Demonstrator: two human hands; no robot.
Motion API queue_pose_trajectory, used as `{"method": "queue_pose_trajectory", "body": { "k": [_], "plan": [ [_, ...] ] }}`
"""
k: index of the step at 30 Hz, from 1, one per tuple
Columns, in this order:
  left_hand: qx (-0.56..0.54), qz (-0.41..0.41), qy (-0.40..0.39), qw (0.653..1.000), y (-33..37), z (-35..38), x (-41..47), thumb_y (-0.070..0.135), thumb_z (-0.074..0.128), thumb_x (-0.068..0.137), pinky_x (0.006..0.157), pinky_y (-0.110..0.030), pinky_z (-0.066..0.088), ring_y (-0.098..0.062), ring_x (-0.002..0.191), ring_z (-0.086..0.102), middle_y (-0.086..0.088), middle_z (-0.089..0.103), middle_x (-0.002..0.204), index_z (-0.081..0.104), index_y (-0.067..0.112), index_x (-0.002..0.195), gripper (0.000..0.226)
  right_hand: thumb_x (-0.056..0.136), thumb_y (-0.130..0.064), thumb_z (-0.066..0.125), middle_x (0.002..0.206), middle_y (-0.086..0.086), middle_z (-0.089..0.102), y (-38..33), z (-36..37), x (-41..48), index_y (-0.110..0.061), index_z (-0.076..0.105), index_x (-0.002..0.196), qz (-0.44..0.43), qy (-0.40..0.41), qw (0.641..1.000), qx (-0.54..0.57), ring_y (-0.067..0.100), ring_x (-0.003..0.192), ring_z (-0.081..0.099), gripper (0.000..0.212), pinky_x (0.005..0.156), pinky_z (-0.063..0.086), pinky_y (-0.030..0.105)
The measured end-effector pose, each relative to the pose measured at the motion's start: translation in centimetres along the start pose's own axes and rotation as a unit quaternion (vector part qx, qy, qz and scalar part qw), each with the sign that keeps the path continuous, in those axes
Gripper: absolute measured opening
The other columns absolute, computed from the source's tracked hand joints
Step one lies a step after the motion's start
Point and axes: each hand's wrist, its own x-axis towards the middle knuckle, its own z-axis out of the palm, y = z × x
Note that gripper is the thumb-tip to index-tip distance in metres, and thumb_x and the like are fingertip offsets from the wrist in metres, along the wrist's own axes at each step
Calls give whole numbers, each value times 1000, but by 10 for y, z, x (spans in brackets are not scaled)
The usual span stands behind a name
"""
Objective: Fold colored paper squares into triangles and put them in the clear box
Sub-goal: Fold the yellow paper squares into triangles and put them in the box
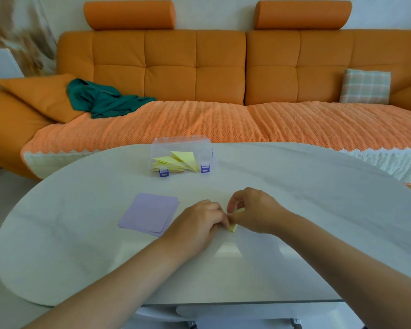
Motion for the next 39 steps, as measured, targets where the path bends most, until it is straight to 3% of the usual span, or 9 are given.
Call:
{"method": "queue_pose_trajectory", "body": {
  "k": [6,12,19,24,27,33,37,39],
  "plan": [
    [57,30,-8,998,7,1,-7,12,52,94,72,-31,44,-16,89,46,0,53,90,70,22,119,32,75,-46,78,95,-18,59,14,-8,-1,-41,66,84,-19,-22,999,35,-1,84,57,15,70,45,17],
    [64,19,-40,997,11,1,-9,31,49,97,76,-25,38,-11,94,39,6,43,94,62,32,130,36,77,-43,80,100,-15,58,20,-9,-1,-44,65,89,-19,-25,999,41,2,85,58,19,69,43,16],
    [67,-1,-68,995,12,0,-9,40,45,96,88,-24,39,-8,108,37,12,45,112,59,35,129,36,75,-43,82,99,-18,57,20,-12,3,-43,66,96,-28,-24,999,12,2,87,58,26,69,44,17],
    [81,-4,-74,994,13,1,-7,40,46,96,88,-25,40,-9,113,35,15,47,128,60,36,128,35,82,-31,79,94,-15,64,23,-18,10,-41,71,87,-28,-23,999,11,4,84,60,13,68,46,15],
    [86,-4,-76,993,13,2,-6,41,47,96,89,-29,44,-10,112,36,16,47,130,61,35,127,35,84,-24,77,86,-14,68,28,-22,13,-40,72,78,-17,-10,999,30,6,83,64,17,68,48,14],
    [95,-10,-72,993,11,5,-5,47,44,93,86,-26,41,-9,110,36,17,47,125,56,37,126,37,85,-19,74,76,-19,68,32,-22,17,-37,75,74,5,4,997,70,-2,72,62,22,54,40,4],
    [93,-24,-74,993,11,9,-2,52,43,94,89,-27,41,-8,111,34,16,45,124,54,38,130,40,90,-23,67,85,-18,68,33,-19,16,-38,74,77,4,11,997,81,3,82,62,21,66,47,13],
    [96,-32,-74,992,12,11,0,53,43,93,87,-26,39,-9,112,33,15,45,124,52,39,133,43,86,-32,71,87,-16,67,32,-16,15,-36,73,84,7,-2,996,85,5,82,61,5,72,50,19]
  ]
}}
